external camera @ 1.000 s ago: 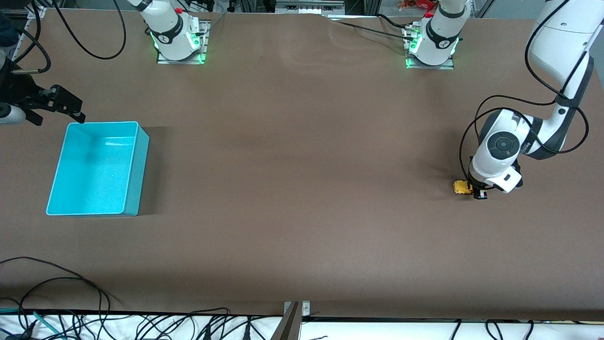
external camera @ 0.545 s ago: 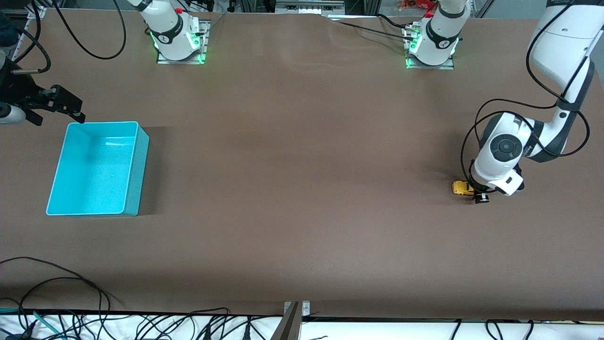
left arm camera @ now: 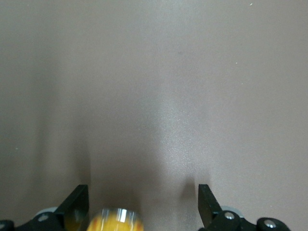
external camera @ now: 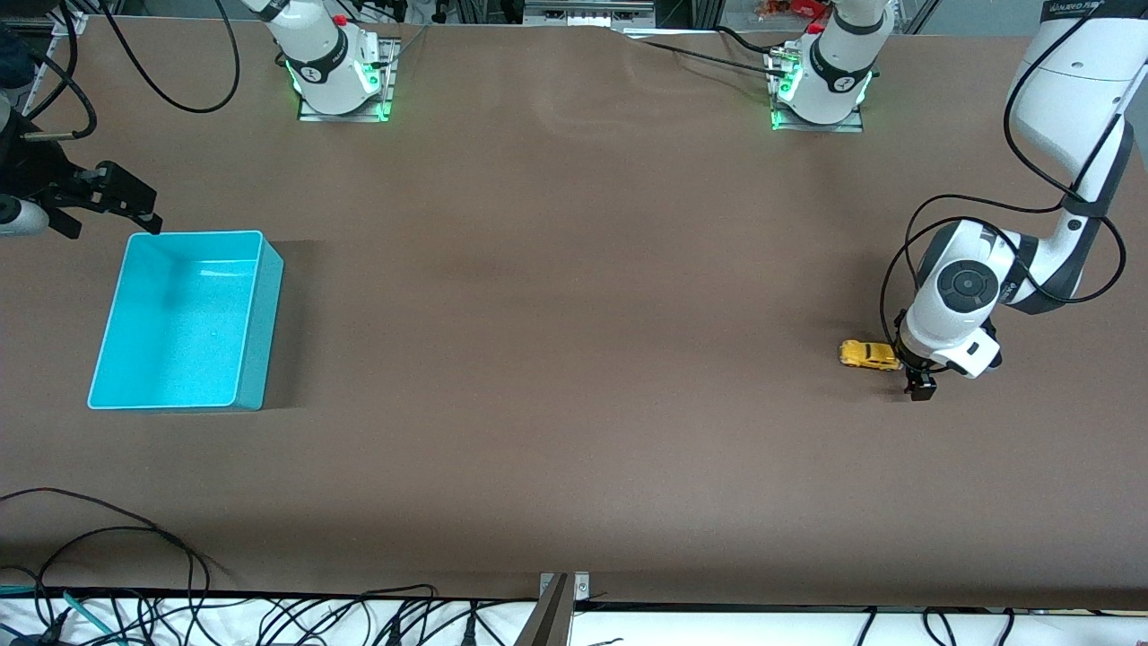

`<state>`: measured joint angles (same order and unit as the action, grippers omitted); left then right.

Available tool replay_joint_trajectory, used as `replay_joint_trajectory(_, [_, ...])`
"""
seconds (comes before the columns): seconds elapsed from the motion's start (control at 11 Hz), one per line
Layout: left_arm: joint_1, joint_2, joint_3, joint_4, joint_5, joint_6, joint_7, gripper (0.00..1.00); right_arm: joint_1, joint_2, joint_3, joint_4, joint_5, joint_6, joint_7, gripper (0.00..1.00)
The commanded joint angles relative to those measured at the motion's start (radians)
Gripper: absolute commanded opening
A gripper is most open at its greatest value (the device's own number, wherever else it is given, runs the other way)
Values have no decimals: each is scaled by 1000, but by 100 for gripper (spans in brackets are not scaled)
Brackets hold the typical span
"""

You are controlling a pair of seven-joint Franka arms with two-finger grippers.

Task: Wind up and store yellow beetle car
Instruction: 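Open the left gripper to let the car roll toward the bin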

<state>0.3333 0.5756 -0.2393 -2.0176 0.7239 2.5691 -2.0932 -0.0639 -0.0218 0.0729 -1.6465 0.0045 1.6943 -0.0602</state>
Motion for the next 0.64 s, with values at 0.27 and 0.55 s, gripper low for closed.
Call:
replay_joint_trajectory(0.27, [4,-36,-49,22,22,-130,-16,100,-5,2,2,22,-11,-24,-12,100])
replay_joint_trajectory(0.55, [0,-51,-75,43,20,-183,16,100,-5,2,2,22,-11,-24,-12,100])
